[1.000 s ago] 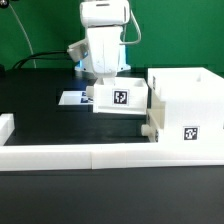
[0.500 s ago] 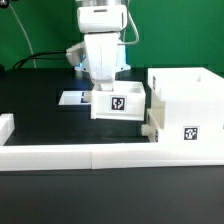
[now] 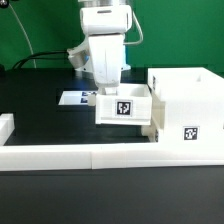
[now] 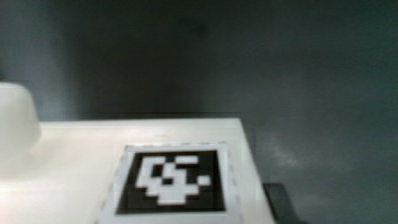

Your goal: Assemble drawer

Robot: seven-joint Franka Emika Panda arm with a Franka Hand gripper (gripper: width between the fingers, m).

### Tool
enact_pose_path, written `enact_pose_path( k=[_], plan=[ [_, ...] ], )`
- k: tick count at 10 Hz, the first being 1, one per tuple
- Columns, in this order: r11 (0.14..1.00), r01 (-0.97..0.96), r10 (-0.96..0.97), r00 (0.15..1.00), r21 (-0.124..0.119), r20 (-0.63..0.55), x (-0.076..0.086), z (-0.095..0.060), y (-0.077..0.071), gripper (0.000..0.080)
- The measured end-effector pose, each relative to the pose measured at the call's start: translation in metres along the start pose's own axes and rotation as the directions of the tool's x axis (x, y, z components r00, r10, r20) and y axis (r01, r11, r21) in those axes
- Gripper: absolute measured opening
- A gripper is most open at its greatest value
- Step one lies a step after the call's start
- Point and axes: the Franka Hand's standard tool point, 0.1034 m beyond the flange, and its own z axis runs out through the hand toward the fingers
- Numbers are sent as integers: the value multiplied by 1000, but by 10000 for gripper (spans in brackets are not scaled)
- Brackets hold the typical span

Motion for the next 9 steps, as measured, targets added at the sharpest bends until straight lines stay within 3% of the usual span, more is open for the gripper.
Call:
enact_pose_path(
  k=[5, 7, 9],
  plan=[
    [1000, 12, -12, 1000, 2, 1, 2, 1, -1, 42],
    [999, 21, -21, 1000, 27, 7, 4, 0, -2, 42],
    [999, 21, -21, 1000, 28, 7, 3, 1, -3, 42]
  ],
)
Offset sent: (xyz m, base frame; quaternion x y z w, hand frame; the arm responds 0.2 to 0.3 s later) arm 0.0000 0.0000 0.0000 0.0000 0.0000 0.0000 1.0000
